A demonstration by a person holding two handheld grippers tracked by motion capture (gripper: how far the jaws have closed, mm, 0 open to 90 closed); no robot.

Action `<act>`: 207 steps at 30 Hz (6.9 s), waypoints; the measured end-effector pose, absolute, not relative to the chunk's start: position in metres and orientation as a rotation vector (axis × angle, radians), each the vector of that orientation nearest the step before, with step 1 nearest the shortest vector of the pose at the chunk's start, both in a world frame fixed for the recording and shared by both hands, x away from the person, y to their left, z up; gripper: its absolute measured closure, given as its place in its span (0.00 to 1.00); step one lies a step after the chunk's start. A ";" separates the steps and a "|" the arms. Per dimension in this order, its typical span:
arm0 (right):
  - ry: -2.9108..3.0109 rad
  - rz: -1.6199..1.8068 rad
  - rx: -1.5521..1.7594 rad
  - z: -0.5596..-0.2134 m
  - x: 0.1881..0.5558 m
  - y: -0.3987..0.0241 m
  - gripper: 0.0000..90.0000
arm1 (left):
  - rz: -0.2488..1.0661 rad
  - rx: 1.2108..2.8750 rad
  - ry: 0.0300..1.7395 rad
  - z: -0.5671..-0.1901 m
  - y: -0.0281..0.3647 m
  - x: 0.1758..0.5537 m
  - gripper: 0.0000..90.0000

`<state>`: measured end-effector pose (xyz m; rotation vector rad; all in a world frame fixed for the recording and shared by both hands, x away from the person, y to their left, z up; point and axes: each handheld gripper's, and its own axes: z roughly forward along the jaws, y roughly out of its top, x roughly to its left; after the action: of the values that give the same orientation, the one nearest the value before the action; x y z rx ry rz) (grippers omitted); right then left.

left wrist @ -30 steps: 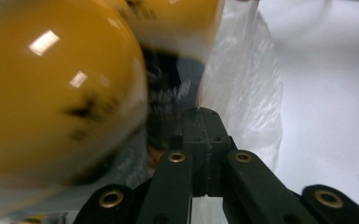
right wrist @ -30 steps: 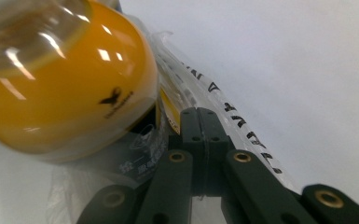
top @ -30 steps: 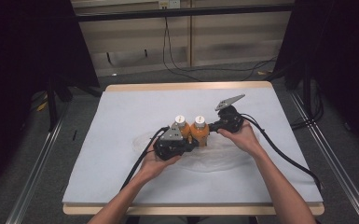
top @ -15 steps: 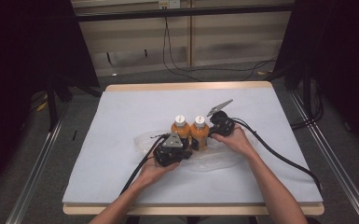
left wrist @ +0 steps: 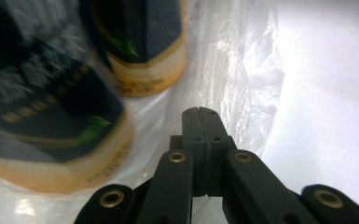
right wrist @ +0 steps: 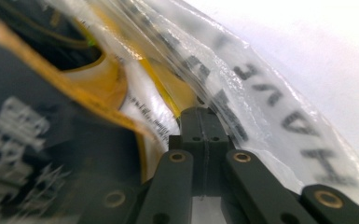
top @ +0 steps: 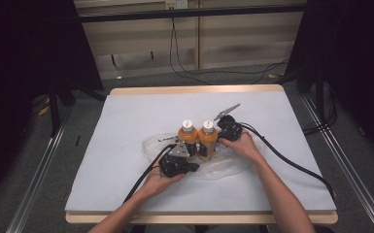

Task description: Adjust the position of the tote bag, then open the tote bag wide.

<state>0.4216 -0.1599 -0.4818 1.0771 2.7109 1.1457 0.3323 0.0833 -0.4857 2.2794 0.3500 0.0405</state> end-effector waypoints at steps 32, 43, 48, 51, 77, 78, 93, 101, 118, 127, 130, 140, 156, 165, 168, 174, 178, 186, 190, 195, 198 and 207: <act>2.575 1.122 1.157 -0.484 0.454 -0.139 1.00 | -0.033 2.292 0.194 -0.484 0.088 0.305 1.00; 2.564 1.081 1.156 -0.483 0.459 -0.134 1.00 | -0.034 2.313 0.179 -0.482 0.092 0.302 1.00; 2.558 1.091 1.157 -0.484 0.462 -0.134 1.00 | -0.039 2.318 0.171 -0.482 0.095 0.301 1.00; 2.551 1.087 1.161 -0.484 0.463 -0.133 1.00 | -0.039 2.317 0.167 -0.482 0.094 0.300 1.00; 2.432 1.071 1.216 -0.487 0.484 -0.130 1.00 | -0.047 2.322 0.146 -0.481 0.089 0.302 1.00; 2.432 1.070 1.223 -0.487 0.484 -0.129 1.00 | -0.052 2.320 0.145 -0.481 0.089 0.302 1.00; 2.464 1.172 1.201 -0.474 0.480 -0.132 1.00 | -0.089 2.204 0.189 -0.465 0.094 0.305 0.97; 2.442 1.192 1.130 -0.440 0.451 -0.150 0.95 | -0.013 2.118 0.263 -0.441 0.116 0.318 0.97; 2.448 1.191 1.081 -0.423 0.363 -0.193 0.89 | 0.201 2.040 0.444 -0.390 0.155 0.390 1.00; 2.569 1.162 1.019 -0.448 0.322 -0.181 0.91 | 0.143 2.207 0.539 -0.437 0.130 0.422 1.00; 2.588 1.145 1.004 -0.458 0.317 -0.177 0.92 | 0.132 2.257 0.545 -0.447 0.124 0.425 1.00; 2.627 1.072 1.008 -0.476 0.313 -0.177 0.92 | 0.091 2.328 0.577 -0.479 0.115 0.433 1.00; 2.626 1.040 1.002 -0.476 0.300 -0.184 0.97 | 0.105 2.276 0.677 -0.481 0.131 0.443 1.00; 2.613 1.029 1.000 -0.475 0.290 -0.190 0.96 | 0.082 2.218 0.707 -0.484 0.142 0.439 1.00; 2.611 1.055 1.010 -0.475 0.288 -0.190 0.94 | 0.081 2.212 0.701 -0.482 0.142 0.437 0.98; 2.534 1.171 0.998 -0.464 0.285 -0.196 0.84 | 0.095 2.145 0.668 -0.469 0.143 0.427 0.78; 2.441 1.280 1.012 -0.455 0.289 -0.202 0.79 | 0.106 2.118 0.645 -0.461 0.145 0.419 0.70; 2.374 1.329 1.038 -0.449 0.289 -0.206 0.59 | 0.137 2.073 0.613 -0.441 0.150 0.401 0.43; 2.317 1.361 1.061 -0.443 0.287 -0.209 0.42 | 0.183 2.069 0.612 -0.433 0.156 0.391 0.26; 2.235 1.381 1.090 -0.433 0.283 -0.218 0.30 | 0.223 2.043 0.586 -0.428 0.165 0.373 0.15; 2.225 1.374 1.099 -0.431 0.282 -0.221 0.29 | 0.200 2.055 0.582 -0.428 0.168 0.362 0.13; 2.119 1.372 1.147 -0.424 0.269 -0.240 0.25 | 0.247 2.030 0.616 -0.429 0.194 0.335 0.10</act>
<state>0.2686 -0.2395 -0.4243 1.1475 2.1192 1.3722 0.3348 0.1945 -0.4289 2.0298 0.6160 0.2472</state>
